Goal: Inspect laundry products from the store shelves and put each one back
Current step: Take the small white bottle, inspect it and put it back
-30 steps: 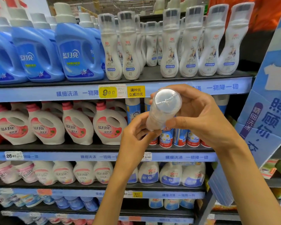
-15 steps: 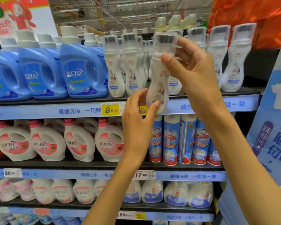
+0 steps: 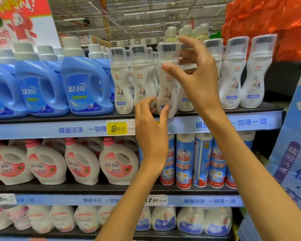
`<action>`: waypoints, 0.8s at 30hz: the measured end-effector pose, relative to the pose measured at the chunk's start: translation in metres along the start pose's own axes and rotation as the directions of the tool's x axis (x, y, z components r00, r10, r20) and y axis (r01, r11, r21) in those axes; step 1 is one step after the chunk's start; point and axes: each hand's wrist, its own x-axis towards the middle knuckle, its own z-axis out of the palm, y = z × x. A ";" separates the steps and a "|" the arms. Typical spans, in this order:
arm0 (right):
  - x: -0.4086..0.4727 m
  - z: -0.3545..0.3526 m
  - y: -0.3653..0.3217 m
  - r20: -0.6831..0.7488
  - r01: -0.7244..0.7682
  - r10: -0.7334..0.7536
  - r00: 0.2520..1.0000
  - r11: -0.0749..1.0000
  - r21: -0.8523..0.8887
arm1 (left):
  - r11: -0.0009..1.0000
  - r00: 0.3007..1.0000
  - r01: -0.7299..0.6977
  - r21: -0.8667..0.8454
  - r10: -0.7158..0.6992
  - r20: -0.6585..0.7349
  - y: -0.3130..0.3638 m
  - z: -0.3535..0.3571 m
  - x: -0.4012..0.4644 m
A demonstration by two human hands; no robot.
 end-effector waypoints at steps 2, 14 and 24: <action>-0.001 0.002 0.001 -0.006 0.041 -0.041 0.999 0.997 -0.069 | 0.999 1.000 -0.018 0.031 0.018 -0.004 -0.001 0.002 -0.001; 0.000 -0.002 0.013 0.187 0.089 -0.032 0.982 0.948 -0.304 | 0.956 0.992 -0.114 0.270 0.122 -0.013 -0.002 0.009 0.004; -0.007 0.009 0.020 0.095 0.109 -0.079 0.992 0.923 -0.370 | 0.932 0.991 -0.129 0.338 0.137 0.001 -0.003 0.011 0.009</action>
